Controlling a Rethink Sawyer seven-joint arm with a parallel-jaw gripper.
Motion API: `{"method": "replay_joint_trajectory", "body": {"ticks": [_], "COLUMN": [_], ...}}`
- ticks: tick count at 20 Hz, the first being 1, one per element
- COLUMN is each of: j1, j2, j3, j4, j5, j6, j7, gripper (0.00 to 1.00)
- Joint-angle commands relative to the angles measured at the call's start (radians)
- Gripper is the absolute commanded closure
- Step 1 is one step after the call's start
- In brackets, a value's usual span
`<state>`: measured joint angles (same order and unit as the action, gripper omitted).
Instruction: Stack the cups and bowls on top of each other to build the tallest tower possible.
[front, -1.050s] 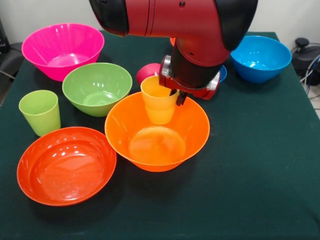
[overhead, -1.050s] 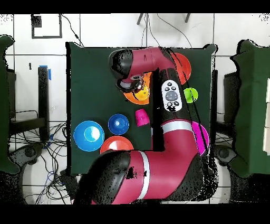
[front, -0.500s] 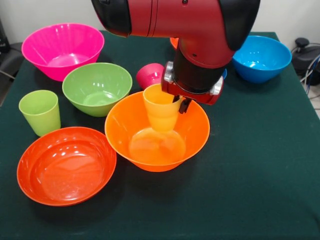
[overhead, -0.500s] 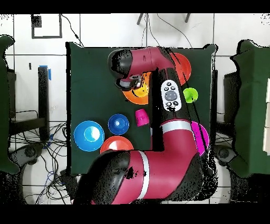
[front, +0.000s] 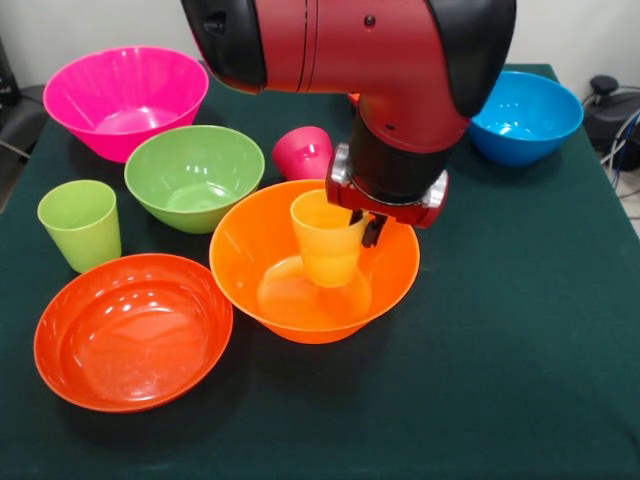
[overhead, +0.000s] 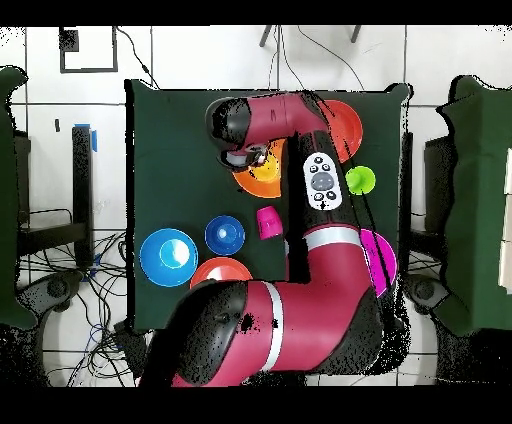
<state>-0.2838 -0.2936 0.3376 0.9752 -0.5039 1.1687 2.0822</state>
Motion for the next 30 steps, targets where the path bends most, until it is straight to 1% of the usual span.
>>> {"method": "replay_joint_trajectory", "body": {"ticks": [1,10,16,19,23,25,30], "j1": [0.014,0.016,0.022,0.031,0.046,0.053,0.054], "j2": [0.031,0.053,0.070,0.055,0.054,0.042,0.007], "j3": [0.054,0.045,0.041,0.031,0.018,0.010,0.001], "j4": [0.050,0.034,-0.004,0.007,-0.014,-0.014,0.015], "j5": [-0.042,-0.038,-0.047,-0.050,-0.061,-0.063,-0.050], "j6": [-0.147,-0.165,-0.129,-0.111,-0.076,-0.048,-0.023], "j7": [-0.170,-0.184,-0.204,-0.197,-0.196,-0.197,-0.199], "gripper": [1.00,1.00,1.00,1.00,1.00,1.00,1.00]}}
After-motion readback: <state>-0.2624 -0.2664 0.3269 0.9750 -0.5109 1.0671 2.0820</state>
